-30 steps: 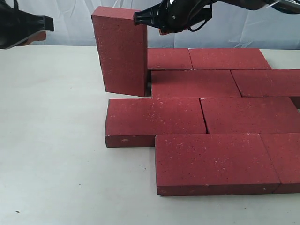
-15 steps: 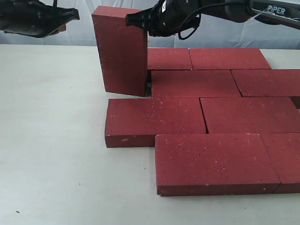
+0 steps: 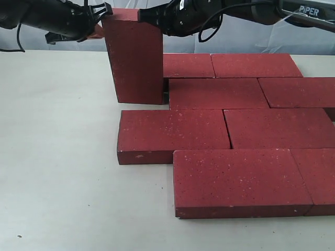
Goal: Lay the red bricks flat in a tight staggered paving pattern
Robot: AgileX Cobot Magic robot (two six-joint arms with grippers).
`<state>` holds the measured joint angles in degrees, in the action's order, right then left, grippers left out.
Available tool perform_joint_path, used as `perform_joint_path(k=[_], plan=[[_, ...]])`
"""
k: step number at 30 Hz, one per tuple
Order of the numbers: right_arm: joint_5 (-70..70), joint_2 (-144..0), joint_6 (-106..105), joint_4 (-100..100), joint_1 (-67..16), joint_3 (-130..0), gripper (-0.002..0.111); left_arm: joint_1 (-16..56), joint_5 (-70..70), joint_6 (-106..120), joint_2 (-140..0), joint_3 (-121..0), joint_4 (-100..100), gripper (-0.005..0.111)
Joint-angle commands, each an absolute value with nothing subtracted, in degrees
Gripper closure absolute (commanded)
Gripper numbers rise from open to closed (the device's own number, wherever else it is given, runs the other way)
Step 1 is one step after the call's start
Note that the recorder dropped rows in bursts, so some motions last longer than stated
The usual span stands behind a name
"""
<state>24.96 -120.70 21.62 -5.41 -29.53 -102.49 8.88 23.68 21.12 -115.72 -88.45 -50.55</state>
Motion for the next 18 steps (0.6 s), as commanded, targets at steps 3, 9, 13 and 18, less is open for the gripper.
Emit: perform_joint_path(k=[3, 9, 13, 18], plan=[[23.5, -120.6, 21.5, -2.8, -31.1, -102.5, 0.109, 6.7, 27.5, 21.6, -114.3, -89.0, -49.5, 0.107], [24.3, -120.6, 21.1, -1.9, -34.9, -102.5, 0.109, 0.3, 34.7, 21.6, -111.7, -89.0, -44.1, 0.107], [26.7, -120.6, 21.1, -1.9, -38.2, -102.5, 0.109, -4.3, 40.1, 21.6, -110.2, -89.0, -39.2, 0.107], [29.6, -120.6, 21.0, -2.3, -42.2, -102.5, 0.109, -9.7, 45.6, 21.0, -108.1, -89.0, -39.0, 0.107]])
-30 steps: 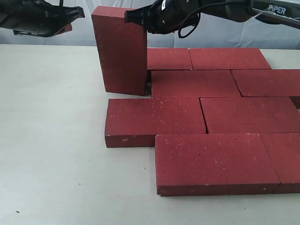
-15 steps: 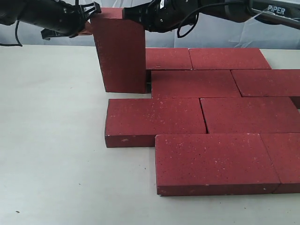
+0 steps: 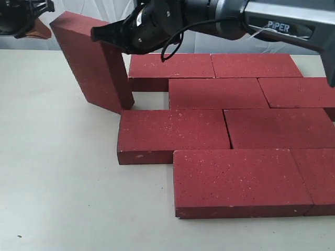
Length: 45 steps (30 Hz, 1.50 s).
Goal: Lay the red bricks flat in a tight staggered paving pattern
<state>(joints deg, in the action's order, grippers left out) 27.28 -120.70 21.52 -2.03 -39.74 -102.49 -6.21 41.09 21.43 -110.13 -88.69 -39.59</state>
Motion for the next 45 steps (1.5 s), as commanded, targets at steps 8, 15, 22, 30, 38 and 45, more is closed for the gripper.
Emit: perform_joint_path(k=[8, 15, 22, 30, 38, 45], plan=[[43.7, -120.6, 17.4, -2.4, -44.7, -102.5, 0.109, -10.8, 48.2, 21.0, -103.0, -86.7, -38.8, 0.107], [51.5, -120.1, 14.9, -2.5, -44.7, -102.5, 0.109, -10.7, 48.1, 21.1, -96.1, -78.6, -36.8, 0.107], [59.1, -117.0, 9.0, -2.8, -44.7, -102.5, 0.109, -9.4, 44.7, 21.5, -87.4, -68.0, -36.3, 0.107], [70.0, -114.8, -4.1, 10.1, -40.8, -102.5, 0.109, -1.4, 38.9, 17.9, -79.0, -52.8, -31.3, 0.107], [70.0, -106.7, -5.2, 15.1, -32.3, -92.1, 0.109, -0.4, 41.6, 12.8, -73.0, -43.8, -19.0, 0.107], [63.7, -93.4, -5.2, 14.6, -21.9, -73.8, 0.109, 7.3, 38.9, 8.9, -69.0, -43.3, -11.8, 0.107]])
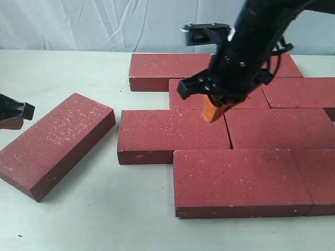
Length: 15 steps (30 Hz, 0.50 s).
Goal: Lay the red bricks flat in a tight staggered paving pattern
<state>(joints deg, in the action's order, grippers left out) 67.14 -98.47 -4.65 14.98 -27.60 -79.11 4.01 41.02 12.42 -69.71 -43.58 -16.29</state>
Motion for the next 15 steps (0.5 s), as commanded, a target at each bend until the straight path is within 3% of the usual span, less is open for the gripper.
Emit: perform_joint_path(k=[1, 6, 15], plan=[[62.6, -92.2, -5.2, 14.7, -20.0, -72.2, 0.109, 7.7, 38.2, 7.5, -69.1, -43.3, -10.7, 0.107], [55.9, -88.1, -5.2, 15.8, -14.2, -66.6, 0.109, 7.8, 34.9, 5.9, -69.4, -43.3, -10.1, 0.107], [46.6, -87.6, -9.4, 28.1, -14.4, -60.2, 0.109, 7.8, 34.0, 6.0, -77.6, -43.3, -10.6, 0.107]])
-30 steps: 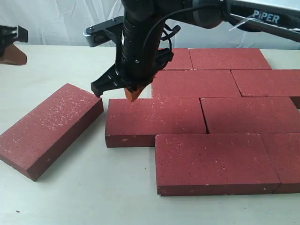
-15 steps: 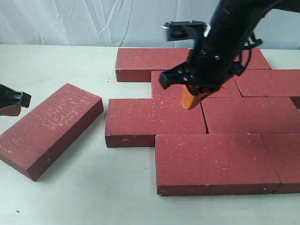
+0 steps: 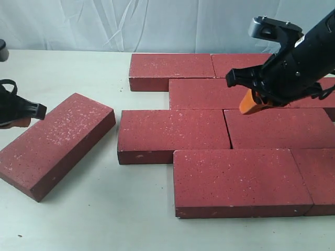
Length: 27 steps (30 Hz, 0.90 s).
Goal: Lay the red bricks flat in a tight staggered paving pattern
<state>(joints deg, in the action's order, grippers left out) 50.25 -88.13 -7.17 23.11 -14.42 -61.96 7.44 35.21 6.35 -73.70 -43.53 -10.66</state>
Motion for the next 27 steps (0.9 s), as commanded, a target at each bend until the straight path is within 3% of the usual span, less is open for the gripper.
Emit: perform_joint_path(k=[1, 21, 27], plan=[[46.4, -87.6, -9.4, 29.0, -14.4, -60.2, 0.109, 7.8, 33.1, 6.0, -78.8, -43.3, -10.6, 0.107], [44.4, -87.6, -10.8, 33.2, -14.4, -60.3, 0.109, 7.8, 30.1, 6.2, -99.8, -53.4, -9.6, 0.107], [44.3, -87.6, -10.8, 33.6, -14.4, -60.3, 0.109, 7.8, 23.1, 6.5, -103.2, -56.0, -1.6, 0.107]])
